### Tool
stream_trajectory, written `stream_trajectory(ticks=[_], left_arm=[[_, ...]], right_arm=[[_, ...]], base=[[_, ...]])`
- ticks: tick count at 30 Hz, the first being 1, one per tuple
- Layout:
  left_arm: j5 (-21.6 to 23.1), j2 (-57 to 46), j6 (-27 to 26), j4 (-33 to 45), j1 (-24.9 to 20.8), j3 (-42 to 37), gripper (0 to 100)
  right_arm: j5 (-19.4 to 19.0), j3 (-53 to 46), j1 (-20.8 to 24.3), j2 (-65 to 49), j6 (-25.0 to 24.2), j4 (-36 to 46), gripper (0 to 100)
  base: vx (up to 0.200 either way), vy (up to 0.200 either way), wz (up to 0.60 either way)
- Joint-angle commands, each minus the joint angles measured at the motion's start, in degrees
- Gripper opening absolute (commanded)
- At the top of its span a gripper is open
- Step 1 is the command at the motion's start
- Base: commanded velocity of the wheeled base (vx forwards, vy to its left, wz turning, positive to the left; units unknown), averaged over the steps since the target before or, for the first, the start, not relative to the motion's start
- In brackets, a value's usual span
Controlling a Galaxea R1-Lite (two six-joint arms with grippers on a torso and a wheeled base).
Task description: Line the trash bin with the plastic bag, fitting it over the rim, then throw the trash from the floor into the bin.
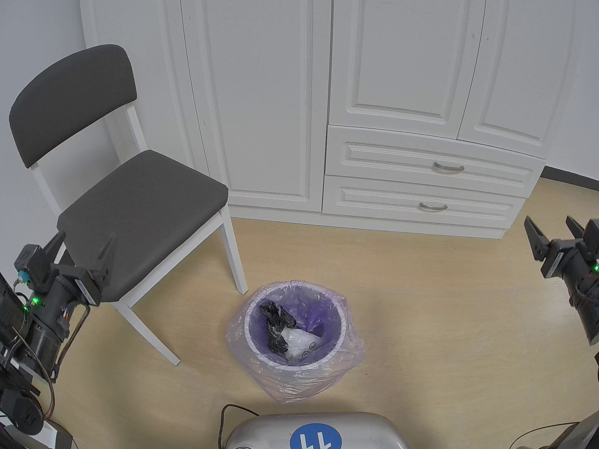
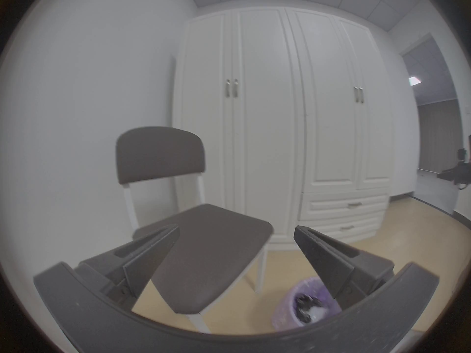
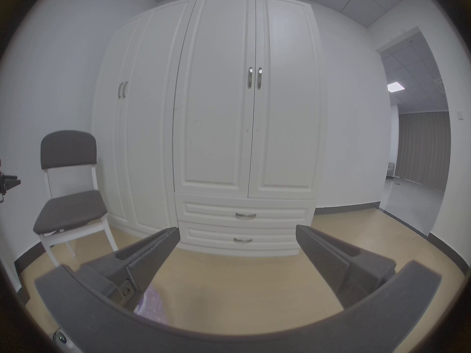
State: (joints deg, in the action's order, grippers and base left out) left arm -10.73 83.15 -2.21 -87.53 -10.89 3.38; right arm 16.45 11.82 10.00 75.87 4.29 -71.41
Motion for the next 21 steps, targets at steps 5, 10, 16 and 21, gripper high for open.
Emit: stream_trajectory(ticks=[5, 10, 16, 21], left_arm=[[22.77, -3.79, -0.08, 13.7, 2.19, -3.38, 100], [28.04, -2.64, -0.08, 16.07, 2.8, -3.38, 100], [27.87, -6.25, -0.78, 17.57, 2.8, -3.38, 100], [27.43, -18.55, -1.57, 21.08, 2.8, -3.38, 100]], right_arm=[[-0.1, -11.82, 0.64, -5.12, 5.82, -0.92, 100], [-0.27, -11.74, 0.64, -9.69, 7.49, -0.75, 100], [0.08, -11.82, -0.42, -18.92, 6.96, 3.21, 100], [0.34, -11.82, -2.88, -32.54, 6.61, 12.97, 100]], base=[[0.0, 0.0, 0.0], [0.0, 0.0, 0.0], [0.0, 0.0, 0.0], [0.0, 0.0, 0.0]])
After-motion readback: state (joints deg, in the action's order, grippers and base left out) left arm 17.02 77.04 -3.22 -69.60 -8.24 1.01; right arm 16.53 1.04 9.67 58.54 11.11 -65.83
